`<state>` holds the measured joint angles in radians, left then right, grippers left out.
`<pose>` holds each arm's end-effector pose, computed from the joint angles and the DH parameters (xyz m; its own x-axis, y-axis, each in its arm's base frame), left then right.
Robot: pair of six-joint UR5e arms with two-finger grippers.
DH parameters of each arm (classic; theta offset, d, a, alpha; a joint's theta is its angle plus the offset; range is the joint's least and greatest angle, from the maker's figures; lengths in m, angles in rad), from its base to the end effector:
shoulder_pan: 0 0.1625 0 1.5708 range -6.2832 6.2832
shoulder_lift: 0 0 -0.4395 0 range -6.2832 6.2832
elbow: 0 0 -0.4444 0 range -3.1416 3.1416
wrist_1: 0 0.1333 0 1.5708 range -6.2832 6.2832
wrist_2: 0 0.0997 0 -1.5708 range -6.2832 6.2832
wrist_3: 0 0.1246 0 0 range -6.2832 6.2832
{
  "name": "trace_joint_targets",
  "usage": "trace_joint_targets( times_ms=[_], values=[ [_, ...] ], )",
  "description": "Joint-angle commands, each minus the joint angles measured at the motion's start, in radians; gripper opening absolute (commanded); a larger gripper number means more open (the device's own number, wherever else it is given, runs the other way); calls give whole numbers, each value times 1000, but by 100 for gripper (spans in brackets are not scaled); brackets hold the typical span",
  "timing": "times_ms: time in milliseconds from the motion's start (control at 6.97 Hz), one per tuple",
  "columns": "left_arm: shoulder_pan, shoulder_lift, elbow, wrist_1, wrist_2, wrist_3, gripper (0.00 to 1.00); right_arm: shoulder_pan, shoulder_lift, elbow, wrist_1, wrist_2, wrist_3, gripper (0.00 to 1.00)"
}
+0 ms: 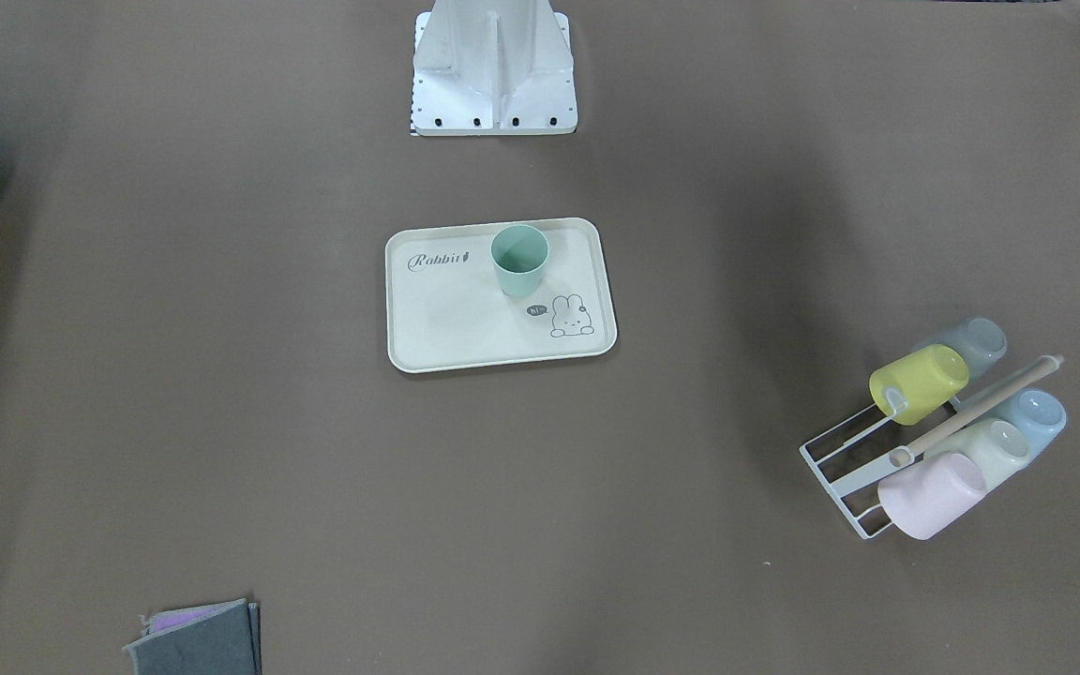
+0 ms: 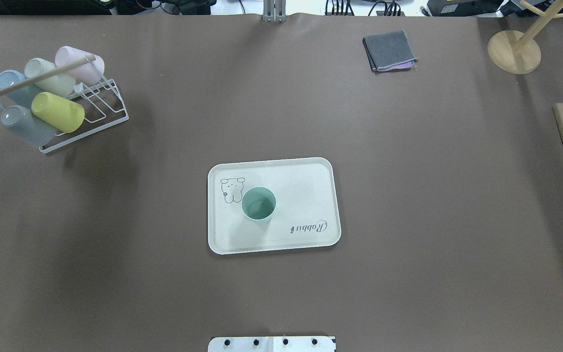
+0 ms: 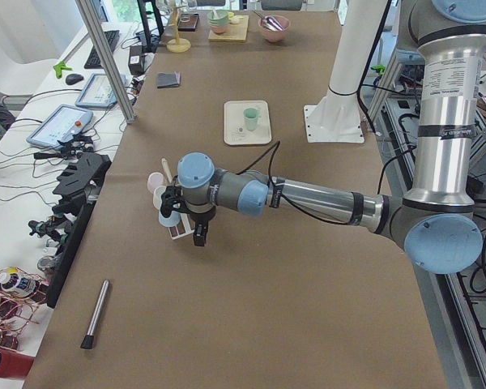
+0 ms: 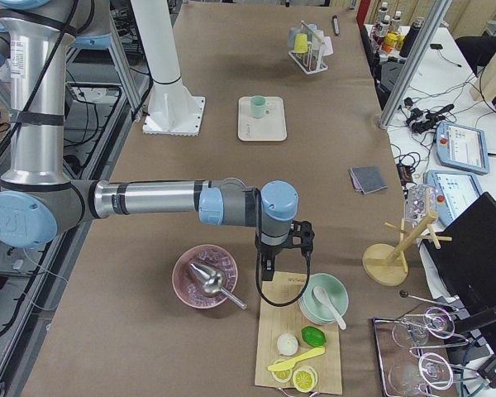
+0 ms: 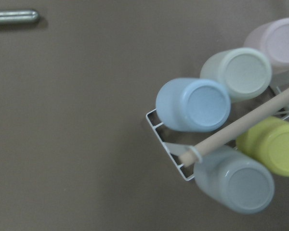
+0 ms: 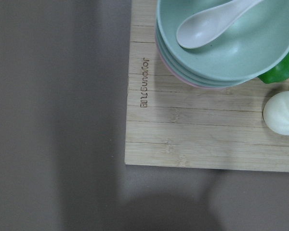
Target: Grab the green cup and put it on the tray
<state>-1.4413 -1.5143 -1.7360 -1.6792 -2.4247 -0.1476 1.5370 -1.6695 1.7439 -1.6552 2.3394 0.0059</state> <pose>0.0297 -0.5326 0.6116 0.6423 0.1008 -0.7598 -0.0320 0.9940 0.1048 0.0298 -0.5000 0.6574 0.7189 -0.0114 0.6950 0.0296 0.9995 -0.0141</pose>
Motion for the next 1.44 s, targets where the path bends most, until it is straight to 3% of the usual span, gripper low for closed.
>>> trace_joint_targets(
  times_ms=[0, 144, 431, 861, 1005, 1292],
  values=[
    [-87, 77, 33, 7, 6, 131, 98, 0, 1, -4, 0, -3, -1, 100],
    [-123, 98, 44, 10, 6, 220, 98, 0, 1, -6, 0, -5, -1, 100],
    [-192, 91, 53, 149, 38, 327, 98, 0, -1, -6, 0, -6, -1, 100],
    [-202, 44, 1, 341, 58, 327, 98, 0, 1, -9, -2, -6, 6, 100],
    [-199, 2, -16, 390, 105, 329, 98, 0, 1, -9, -2, -6, 8, 100],
    [-200, 19, -30, 389, 110, 381, 98, 0, 1, -10, -2, -8, 8, 100]
  ],
)
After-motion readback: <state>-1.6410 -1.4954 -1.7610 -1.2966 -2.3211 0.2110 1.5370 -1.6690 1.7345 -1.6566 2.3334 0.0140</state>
